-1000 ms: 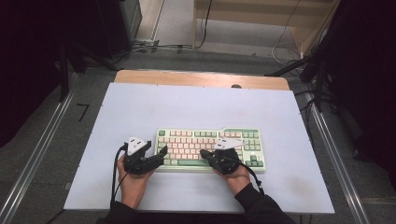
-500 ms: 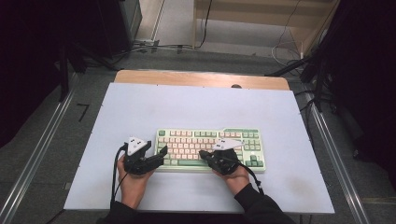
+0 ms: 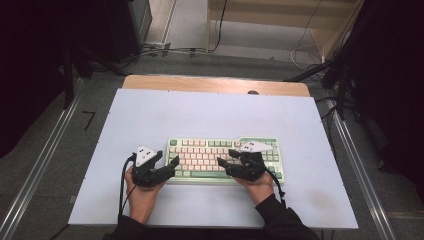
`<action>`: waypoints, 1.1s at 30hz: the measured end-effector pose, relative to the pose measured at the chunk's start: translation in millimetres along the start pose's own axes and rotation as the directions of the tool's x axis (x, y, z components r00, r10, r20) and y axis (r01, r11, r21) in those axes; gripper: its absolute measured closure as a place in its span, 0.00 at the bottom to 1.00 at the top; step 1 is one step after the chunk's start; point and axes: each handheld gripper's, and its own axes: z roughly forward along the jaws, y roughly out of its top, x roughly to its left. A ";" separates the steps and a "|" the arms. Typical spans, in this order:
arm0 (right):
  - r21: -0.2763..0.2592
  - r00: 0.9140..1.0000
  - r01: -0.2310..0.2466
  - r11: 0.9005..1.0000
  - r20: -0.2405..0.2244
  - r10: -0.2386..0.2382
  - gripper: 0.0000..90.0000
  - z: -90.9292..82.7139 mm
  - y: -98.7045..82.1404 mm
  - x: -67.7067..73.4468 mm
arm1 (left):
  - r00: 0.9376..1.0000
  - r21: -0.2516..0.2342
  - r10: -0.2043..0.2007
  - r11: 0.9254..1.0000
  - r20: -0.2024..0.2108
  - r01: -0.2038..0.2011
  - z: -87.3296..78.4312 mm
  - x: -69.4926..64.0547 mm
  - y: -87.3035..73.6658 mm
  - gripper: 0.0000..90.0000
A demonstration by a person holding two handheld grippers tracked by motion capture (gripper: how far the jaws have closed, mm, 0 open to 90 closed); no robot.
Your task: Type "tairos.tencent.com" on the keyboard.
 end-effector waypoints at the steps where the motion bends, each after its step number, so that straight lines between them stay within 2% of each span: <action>1: -0.007 1.000 -0.016 1.000 0.010 0.016 0.40 -1.8 0.8 -3.0 | 1.000 0.002 0.004 1.000 -0.002 -0.004 0.0 -0.3 0.0 0.43; 3: -0.012 0.999 -0.036 0.999 0.023 0.036 0.34 -4.9 1.8 -8.1 | 1.000 0.004 0.008 1.000 0.002 -0.008 0.8 -1.1 -0.1 0.47; 7: -0.025 0.997 -0.060 0.998 0.048 0.061 0.30 -9.4 2.4 -15.0 | 0.999 0.006 0.015 1.000 0.031 -0.015 2.0 -2.7 0.2 0.57; 14: -0.016 0.994 -0.083 0.996 0.066 0.084 0.29 -11.8 0.4 -20.0 | 0.992 0.022 0.027 0.999 0.120 -0.030 6.2 -5.7 1.6 0.88; 18: -0.017 0.993 -0.089 0.996 0.072 0.090 0.29 -14.3 -1.1 -21.6 | 0.987 0.032 0.036 0.999 0.154 -0.041 9.6 -9.1 3.1 1.00; 26: -0.023 0.991 -0.098 0.995 0.084 0.099 0.29 -19.1 -4.4 -25.0 | 0.978 0.055 0.056 0.996 0.201 -0.068 16.5 -17.4 4.6 1.00; 33: -0.025 0.988 -0.114 0.993 0.099 0.116 0.29 -25.1 -8.7 -28.8 | 0.966 0.087 0.084 0.990 0.243 -0.108 26.4 -26.8 5.0 1.00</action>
